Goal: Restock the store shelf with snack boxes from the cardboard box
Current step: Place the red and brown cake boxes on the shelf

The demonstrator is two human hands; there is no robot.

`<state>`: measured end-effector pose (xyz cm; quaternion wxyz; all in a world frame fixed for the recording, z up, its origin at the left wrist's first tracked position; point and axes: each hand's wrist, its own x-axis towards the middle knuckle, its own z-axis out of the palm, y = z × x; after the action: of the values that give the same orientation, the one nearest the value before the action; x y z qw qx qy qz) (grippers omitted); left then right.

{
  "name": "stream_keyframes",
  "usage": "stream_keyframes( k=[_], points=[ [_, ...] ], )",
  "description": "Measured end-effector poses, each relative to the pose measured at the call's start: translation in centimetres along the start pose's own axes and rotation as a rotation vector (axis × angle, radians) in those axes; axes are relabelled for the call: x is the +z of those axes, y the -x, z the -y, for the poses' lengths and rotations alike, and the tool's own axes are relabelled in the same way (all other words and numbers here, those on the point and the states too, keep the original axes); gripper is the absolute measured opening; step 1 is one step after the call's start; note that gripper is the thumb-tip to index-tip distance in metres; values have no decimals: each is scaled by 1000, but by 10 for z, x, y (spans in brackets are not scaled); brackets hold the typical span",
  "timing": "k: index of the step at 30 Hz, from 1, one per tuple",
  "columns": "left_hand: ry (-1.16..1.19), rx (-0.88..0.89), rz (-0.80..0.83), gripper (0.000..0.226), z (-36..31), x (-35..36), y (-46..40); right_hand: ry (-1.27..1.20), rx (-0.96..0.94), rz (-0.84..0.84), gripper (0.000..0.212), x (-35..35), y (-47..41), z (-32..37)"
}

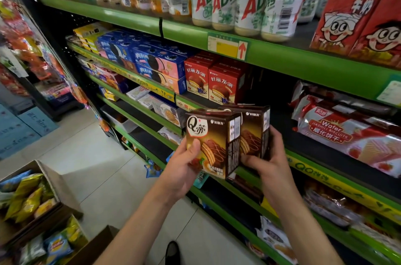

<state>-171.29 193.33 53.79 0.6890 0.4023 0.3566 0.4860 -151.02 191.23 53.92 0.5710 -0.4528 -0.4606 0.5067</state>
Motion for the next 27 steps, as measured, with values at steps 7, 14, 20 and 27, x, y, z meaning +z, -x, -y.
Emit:
stream_keyframes(
  k=[7, 14, 20, 27],
  points=[
    [-147, 28, 130, 65, -13, 27, -39, 158, 33, 3, 64, -33, -32, 40],
    [-311, 104, 188, 66, -37, 49, -85, 359, 36, -114, 86, -54, -71, 64],
    [-672, 185, 157, 55, -28, 57, -106, 448, 92, -193, 64, -64, -87, 49],
    [-936, 390, -93, 34, -22, 64, -117, 756, 131, -391, 69, -44, -102, 42]
  ],
)
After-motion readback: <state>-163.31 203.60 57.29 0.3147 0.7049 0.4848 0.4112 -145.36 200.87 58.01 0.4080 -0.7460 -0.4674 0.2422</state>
